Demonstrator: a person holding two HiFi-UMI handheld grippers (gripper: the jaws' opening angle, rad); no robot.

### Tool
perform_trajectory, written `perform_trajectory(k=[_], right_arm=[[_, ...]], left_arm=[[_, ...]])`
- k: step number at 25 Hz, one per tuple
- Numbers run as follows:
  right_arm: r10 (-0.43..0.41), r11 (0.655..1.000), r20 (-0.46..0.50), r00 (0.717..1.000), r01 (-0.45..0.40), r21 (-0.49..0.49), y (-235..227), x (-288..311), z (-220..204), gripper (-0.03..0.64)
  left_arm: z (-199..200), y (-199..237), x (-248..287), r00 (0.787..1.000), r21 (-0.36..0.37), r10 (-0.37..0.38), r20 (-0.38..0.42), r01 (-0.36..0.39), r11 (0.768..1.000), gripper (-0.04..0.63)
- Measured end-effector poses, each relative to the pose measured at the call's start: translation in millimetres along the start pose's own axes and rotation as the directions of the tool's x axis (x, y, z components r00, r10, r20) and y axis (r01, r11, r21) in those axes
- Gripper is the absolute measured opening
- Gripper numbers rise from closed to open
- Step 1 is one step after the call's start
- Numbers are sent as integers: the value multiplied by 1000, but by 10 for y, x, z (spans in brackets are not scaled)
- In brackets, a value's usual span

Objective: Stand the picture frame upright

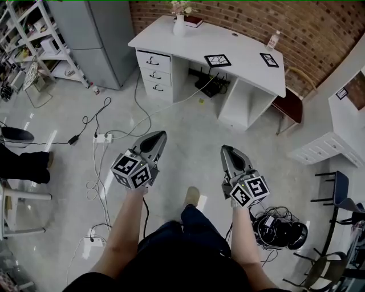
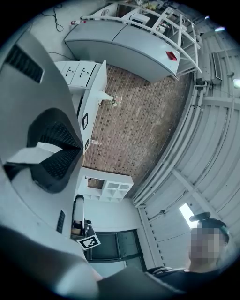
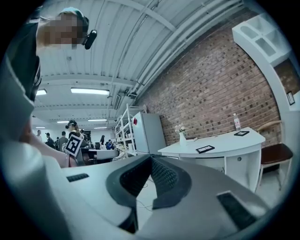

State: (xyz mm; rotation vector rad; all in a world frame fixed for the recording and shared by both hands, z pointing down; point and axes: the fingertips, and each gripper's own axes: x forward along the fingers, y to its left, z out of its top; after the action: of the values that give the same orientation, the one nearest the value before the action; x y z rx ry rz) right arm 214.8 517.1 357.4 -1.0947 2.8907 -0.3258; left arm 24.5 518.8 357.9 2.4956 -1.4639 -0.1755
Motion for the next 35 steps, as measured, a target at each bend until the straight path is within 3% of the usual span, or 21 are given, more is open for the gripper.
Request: perform_trajectory(k=[17,35], right_arm=[[31,1000,-19,999,-31,6,-1334,682,205,2],[55,995,-30,998,-52,89,-1925,1063,132,2]], left_arm=[[80,305,1487,1000,0,22,-2,-22,1000,0],[-18,573,1967,995,-20,102,-25,-102,995,2]])
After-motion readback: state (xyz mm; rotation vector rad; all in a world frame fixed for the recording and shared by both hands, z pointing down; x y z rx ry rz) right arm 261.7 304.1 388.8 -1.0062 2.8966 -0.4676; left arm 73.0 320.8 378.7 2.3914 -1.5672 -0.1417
